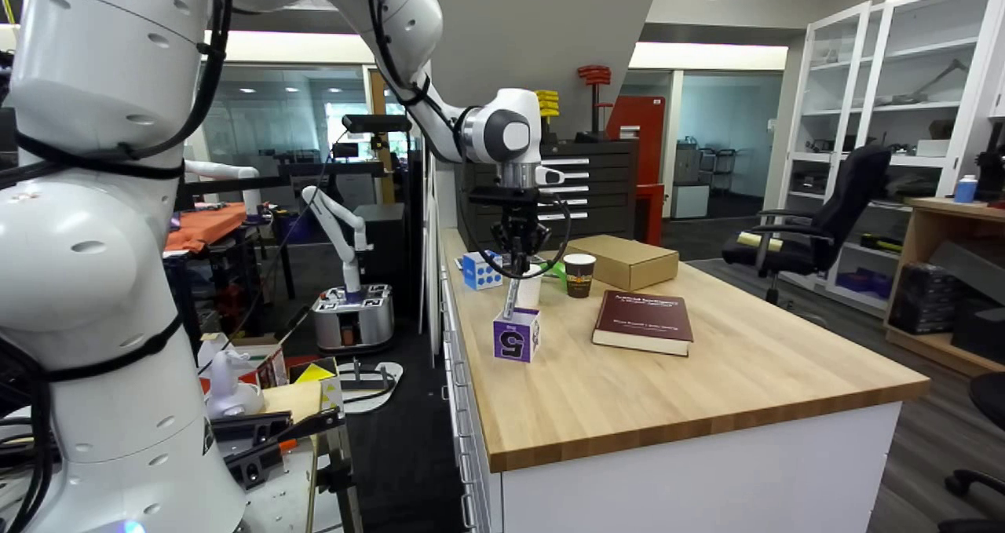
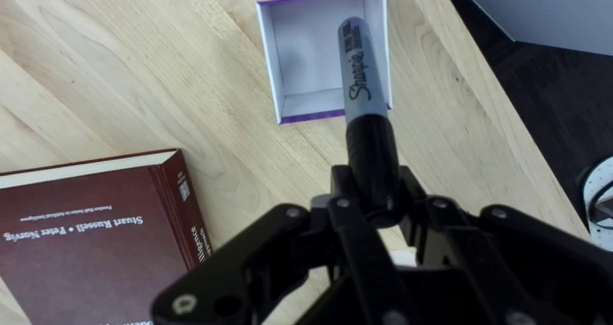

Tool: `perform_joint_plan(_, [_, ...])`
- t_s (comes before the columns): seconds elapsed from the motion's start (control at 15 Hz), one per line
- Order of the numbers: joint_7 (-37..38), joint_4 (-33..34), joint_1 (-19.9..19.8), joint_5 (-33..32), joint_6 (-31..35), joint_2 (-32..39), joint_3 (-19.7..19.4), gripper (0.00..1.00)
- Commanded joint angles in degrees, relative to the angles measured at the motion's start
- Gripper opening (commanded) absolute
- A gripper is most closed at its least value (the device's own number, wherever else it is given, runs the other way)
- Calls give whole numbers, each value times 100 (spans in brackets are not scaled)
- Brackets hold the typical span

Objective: Put the marker on the table

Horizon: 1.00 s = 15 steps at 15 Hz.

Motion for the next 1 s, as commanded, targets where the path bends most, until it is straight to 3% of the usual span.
perform_joint_plan(0.0, [147, -108, 47, -58, -429, -654, -64, 6])
perform_joint_plan(0.33, [266, 198, -60, -99, -911, -800, -244, 6])
perform_joint_plan(0.93, [261, 725, -382, 1, -1056, 188, -717, 6])
